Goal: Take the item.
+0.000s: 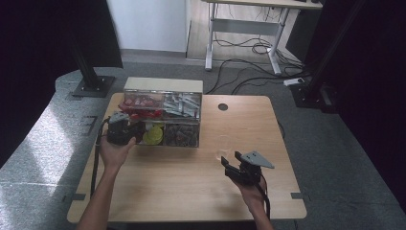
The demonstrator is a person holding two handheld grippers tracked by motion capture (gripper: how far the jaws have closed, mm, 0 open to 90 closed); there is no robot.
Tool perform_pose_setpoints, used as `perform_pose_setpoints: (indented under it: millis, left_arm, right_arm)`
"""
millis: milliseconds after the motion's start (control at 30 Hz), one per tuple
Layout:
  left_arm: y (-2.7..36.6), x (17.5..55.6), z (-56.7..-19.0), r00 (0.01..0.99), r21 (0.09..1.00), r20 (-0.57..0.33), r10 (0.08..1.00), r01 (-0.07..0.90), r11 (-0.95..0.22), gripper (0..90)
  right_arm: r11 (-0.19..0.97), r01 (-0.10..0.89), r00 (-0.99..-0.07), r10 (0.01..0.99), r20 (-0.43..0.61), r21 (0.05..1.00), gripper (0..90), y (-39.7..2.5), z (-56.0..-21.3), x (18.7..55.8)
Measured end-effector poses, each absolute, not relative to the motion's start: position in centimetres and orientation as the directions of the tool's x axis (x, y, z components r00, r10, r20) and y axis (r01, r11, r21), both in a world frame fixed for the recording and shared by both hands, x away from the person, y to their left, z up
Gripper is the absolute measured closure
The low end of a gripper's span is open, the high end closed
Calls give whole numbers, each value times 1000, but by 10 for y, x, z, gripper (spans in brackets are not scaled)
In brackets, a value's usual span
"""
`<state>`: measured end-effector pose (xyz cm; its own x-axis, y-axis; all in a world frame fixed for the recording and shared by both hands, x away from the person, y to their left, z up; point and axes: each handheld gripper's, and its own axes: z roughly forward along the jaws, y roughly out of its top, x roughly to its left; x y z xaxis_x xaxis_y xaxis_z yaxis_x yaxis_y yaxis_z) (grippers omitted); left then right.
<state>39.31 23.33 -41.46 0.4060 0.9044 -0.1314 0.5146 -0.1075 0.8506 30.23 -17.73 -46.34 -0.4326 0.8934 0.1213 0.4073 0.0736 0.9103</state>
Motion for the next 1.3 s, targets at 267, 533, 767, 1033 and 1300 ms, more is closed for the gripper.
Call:
perform_pose_setpoints:
  millis: [267,533,767,1033,1300]
  left_arm:
    - [234,393,-414,408,850,-133,903,516,-109,900]
    - [233,394,-415,408,849,-134,903,517,-107,900]
    - [232,394,-415,408,848,-133,903,518,-109,900]
    - [233,395,-415,410,849,-136,902,518,-107,900]
    - [233,395,-415,410,849,-135,902,518,-108,900]
  right_arm:
    - [87,395,-490,862,129,914,442,-160,-458,308]
    - [104,399,-524,841,134,911,482,-148,-457,315]
    - [117,379,-544,831,119,918,505,-135,-453,320]
    - [123,381,-556,822,121,916,528,-123,-454,328]
    - [135,388,-565,816,120,912,532,-112,-456,334]
